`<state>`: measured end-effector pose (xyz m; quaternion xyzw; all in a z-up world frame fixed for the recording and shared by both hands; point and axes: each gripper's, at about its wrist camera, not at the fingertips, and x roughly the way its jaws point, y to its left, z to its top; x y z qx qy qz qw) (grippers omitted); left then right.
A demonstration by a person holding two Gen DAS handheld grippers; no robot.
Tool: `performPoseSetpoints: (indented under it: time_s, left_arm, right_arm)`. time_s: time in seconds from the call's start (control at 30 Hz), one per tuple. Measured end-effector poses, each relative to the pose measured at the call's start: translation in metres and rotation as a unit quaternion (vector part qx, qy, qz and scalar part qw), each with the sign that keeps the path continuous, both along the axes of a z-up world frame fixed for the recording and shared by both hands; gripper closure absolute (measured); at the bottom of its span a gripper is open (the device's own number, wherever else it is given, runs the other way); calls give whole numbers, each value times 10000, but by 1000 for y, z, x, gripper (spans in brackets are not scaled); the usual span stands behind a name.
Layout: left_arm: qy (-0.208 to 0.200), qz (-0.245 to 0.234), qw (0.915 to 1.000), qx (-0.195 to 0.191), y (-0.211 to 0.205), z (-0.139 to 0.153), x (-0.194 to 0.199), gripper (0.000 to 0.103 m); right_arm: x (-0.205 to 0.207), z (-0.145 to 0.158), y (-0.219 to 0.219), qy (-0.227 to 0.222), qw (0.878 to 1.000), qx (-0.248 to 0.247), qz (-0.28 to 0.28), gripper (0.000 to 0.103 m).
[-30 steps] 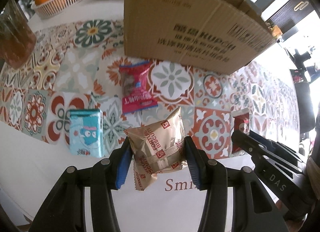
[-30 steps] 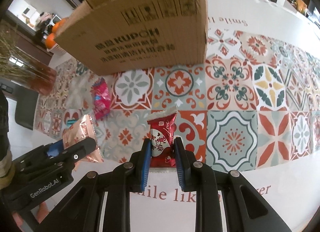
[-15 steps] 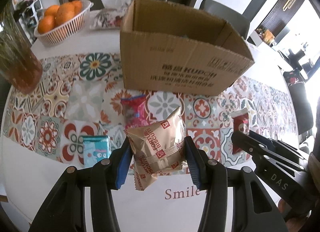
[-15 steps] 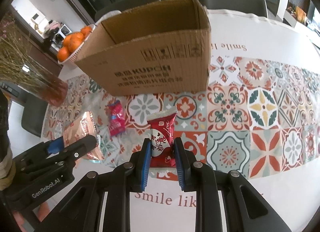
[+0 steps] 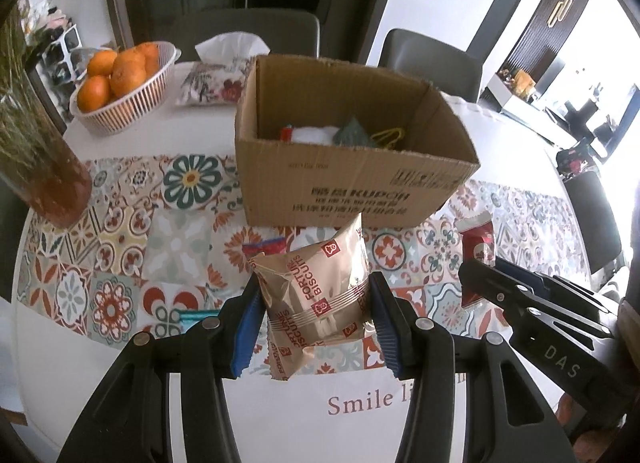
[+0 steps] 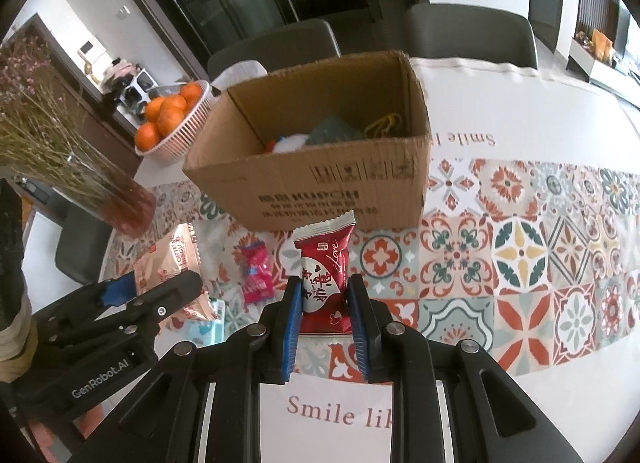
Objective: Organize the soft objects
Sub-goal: 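Lift both packets and carry them over the cardboard box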
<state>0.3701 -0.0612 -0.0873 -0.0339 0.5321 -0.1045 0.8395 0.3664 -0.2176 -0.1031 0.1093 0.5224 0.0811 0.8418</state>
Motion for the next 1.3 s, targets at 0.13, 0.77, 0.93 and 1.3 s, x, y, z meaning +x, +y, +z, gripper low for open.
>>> performPoseSetpoints:
  time_s: [0.13,0.77,0.93,1.3]
  left_arm:
    - [-125,-27,9999,-36,0,11,3,53]
    - [-734,-146,9971,-104,-5,59,19,53]
    - [-865,-183,9961,-68,-7,67,26,53]
    - [-1055,-208,9942,32,-8,80,45,53]
  right_arm:
    - [1,11,1,-137,9999,8,14,78]
    - [14,60,-1,-777,9970,57,-16,78]
    - [21,68,-2,-886,9961,48,-21,78]
    - [41,79,-2,-1056,9944,-30,1,78]
